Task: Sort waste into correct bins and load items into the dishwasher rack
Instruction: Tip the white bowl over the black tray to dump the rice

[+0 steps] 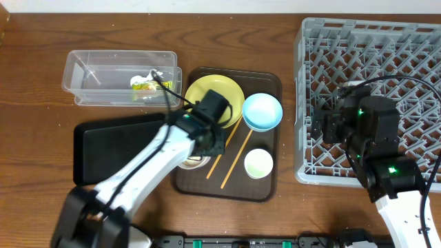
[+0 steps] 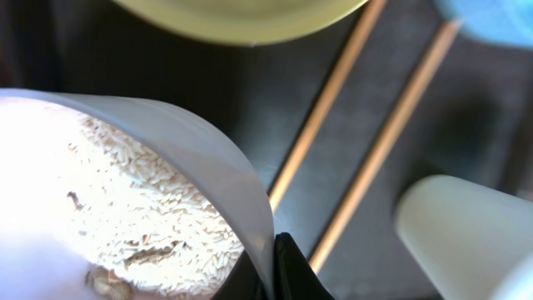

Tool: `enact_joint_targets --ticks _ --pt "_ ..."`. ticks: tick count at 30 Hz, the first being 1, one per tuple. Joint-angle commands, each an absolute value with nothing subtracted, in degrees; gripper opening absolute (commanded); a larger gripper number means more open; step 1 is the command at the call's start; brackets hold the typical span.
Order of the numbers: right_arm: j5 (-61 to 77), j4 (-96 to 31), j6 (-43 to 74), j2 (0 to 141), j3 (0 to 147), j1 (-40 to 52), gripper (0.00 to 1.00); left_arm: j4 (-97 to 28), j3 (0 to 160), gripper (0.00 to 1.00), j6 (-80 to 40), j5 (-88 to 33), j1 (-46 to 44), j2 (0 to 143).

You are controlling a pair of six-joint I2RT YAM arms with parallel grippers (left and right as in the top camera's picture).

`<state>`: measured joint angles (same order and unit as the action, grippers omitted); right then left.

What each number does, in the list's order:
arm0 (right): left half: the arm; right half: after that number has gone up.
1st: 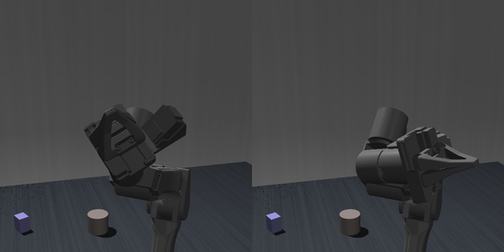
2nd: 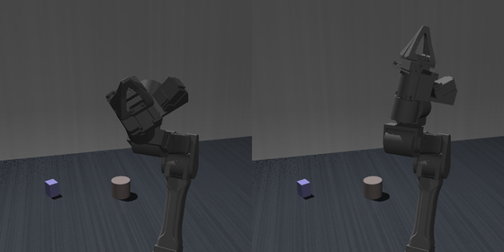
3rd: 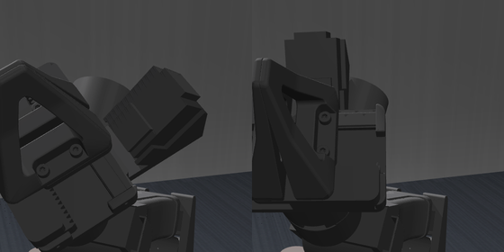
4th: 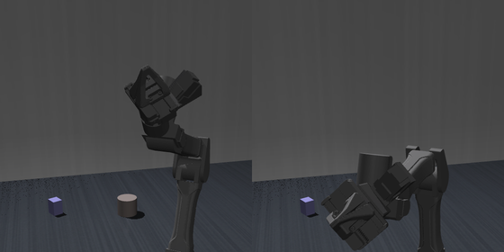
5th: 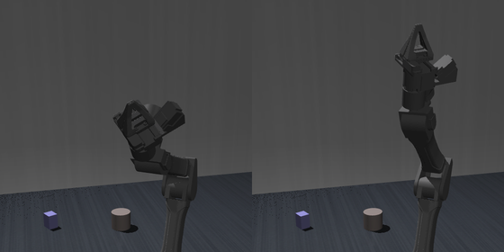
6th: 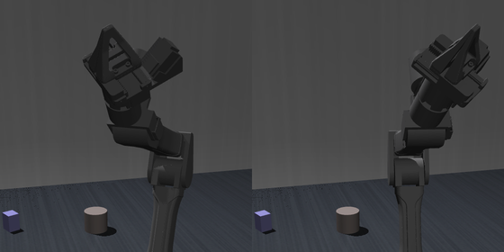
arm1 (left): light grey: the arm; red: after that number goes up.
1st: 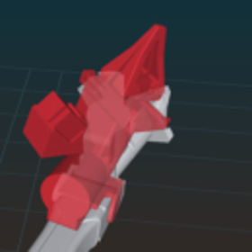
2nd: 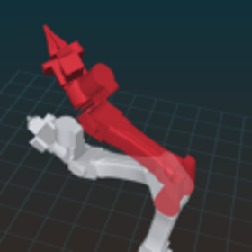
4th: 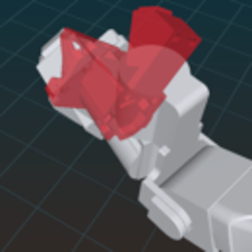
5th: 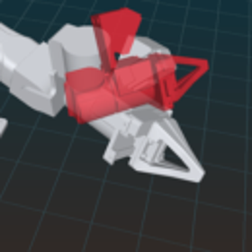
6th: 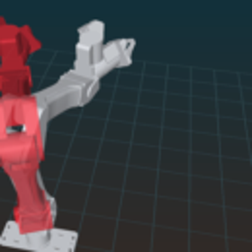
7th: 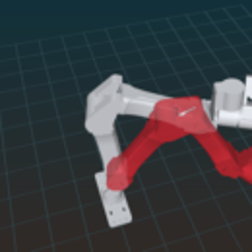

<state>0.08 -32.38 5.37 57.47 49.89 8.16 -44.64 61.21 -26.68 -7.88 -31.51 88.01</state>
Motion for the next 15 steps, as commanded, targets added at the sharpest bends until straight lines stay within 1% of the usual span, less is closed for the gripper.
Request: enact_joint_targets --ticks 1,4,9,15 --pt "0.3 -32.7 4.6 57.0 51.3 8.6 0.99 -44.8 63.4 0.06 -22.1 -12.1 -27.2 83.2" --pt "0.3 -32.8 4.6 57.0 51.3 8.6 0.99 -45.0 63.4 0.06 -19.0 -18.1 -21.3 80.9" --pt "0.3 -33.1 4.6 57.0 51.3 8.6 0.99 -46.5 63.3 0.06 -12.6 -28.2 -8.7 80.9" --pt "0.3 -33.5 4.6 57.0 51.3 8.6 0.99 -48.5 63.1 0.06 -2.5 -45.4 5.2 84.8"
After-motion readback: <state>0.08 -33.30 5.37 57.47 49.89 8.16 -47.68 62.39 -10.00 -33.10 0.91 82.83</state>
